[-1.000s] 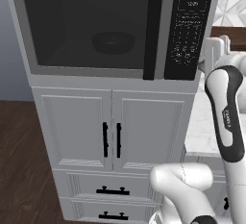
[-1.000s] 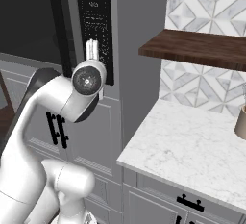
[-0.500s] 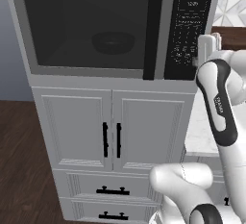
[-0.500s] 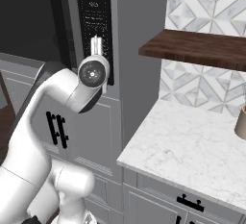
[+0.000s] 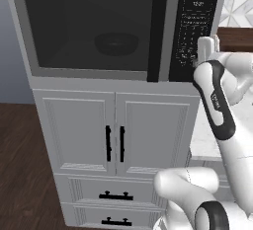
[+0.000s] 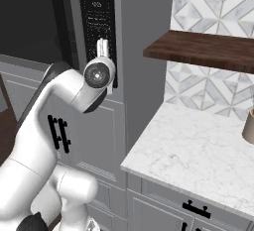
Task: Open the microwave, place the bowl with waffle inside the microwave, then close the microwave door and turn it on.
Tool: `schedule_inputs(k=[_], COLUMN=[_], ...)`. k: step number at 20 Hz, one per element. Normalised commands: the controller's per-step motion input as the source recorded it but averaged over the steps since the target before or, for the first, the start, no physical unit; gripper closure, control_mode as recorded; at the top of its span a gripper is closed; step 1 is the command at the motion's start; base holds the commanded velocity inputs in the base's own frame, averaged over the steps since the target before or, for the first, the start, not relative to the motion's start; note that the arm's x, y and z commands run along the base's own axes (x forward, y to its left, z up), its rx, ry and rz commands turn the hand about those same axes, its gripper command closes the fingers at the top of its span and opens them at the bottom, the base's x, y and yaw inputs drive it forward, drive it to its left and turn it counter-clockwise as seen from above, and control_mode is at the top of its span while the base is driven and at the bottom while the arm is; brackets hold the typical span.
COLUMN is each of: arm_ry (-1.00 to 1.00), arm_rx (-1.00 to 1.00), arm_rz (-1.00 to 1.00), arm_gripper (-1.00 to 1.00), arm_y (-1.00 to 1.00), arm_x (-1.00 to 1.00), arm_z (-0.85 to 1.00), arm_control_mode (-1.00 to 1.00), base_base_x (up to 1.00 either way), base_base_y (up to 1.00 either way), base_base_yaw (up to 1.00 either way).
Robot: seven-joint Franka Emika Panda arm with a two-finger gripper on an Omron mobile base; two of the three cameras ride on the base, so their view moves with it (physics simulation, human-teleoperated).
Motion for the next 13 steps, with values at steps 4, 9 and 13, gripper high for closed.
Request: schedule_inputs(k=[4, 9, 13], arm_ry=[-0.03, -0.12, -0.14], arm_rx=[-0.02, -0.18, -0.29], arm_rz=[-0.03, -0.10, -0.20], arm_gripper=[1.00, 1.00, 1.00], arm_y=[0.00, 0.03, 0.29], arm_x=[0.89, 1.00, 1.00], arm_z=[-0.45, -0.81, -0.87], arm_control_mode=[-1.00, -1.00, -1.00], base_base_x=[0.00, 0.00, 0.00], base_base_y=[0.00, 0.00, 0.00], base_base_yaw=[0.00, 0.00, 0.00])
